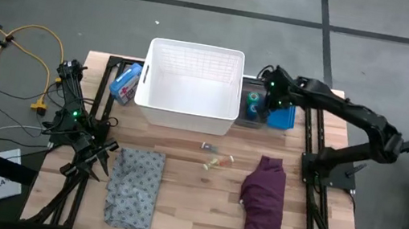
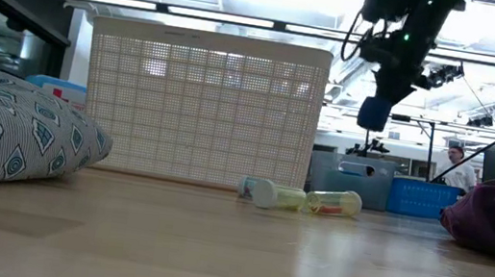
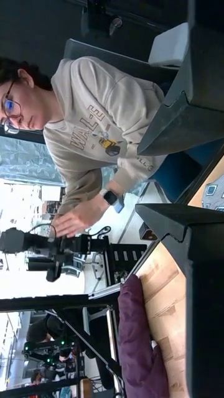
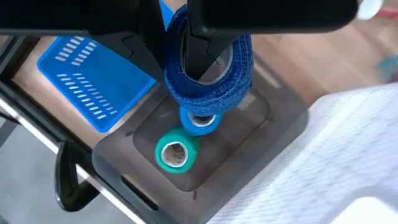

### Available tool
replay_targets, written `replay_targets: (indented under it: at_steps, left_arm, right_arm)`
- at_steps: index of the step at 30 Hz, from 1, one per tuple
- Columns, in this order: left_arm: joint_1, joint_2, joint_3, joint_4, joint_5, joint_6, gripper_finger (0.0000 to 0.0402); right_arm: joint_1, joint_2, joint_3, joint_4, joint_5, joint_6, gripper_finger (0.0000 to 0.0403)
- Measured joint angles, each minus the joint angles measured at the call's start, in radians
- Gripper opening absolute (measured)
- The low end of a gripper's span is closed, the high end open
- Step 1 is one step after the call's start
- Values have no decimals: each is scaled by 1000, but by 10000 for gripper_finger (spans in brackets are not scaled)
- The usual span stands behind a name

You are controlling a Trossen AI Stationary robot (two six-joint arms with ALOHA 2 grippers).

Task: Pick & Place Medicine items
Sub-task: Put the dark blue bandage into the black bin

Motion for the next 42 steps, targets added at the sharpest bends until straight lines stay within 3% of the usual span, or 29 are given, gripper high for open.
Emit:
replay_targets:
  at_steps: [17, 42]
  left_arm:
    - [0, 0, 0, 0, 0, 0, 127]
    - [0, 0, 0, 0, 0, 0, 127]
  right_arm:
    - [-163, 221, 0, 153, 63, -75, 26]
    - [-166, 318, 0, 165, 88, -24, 26]
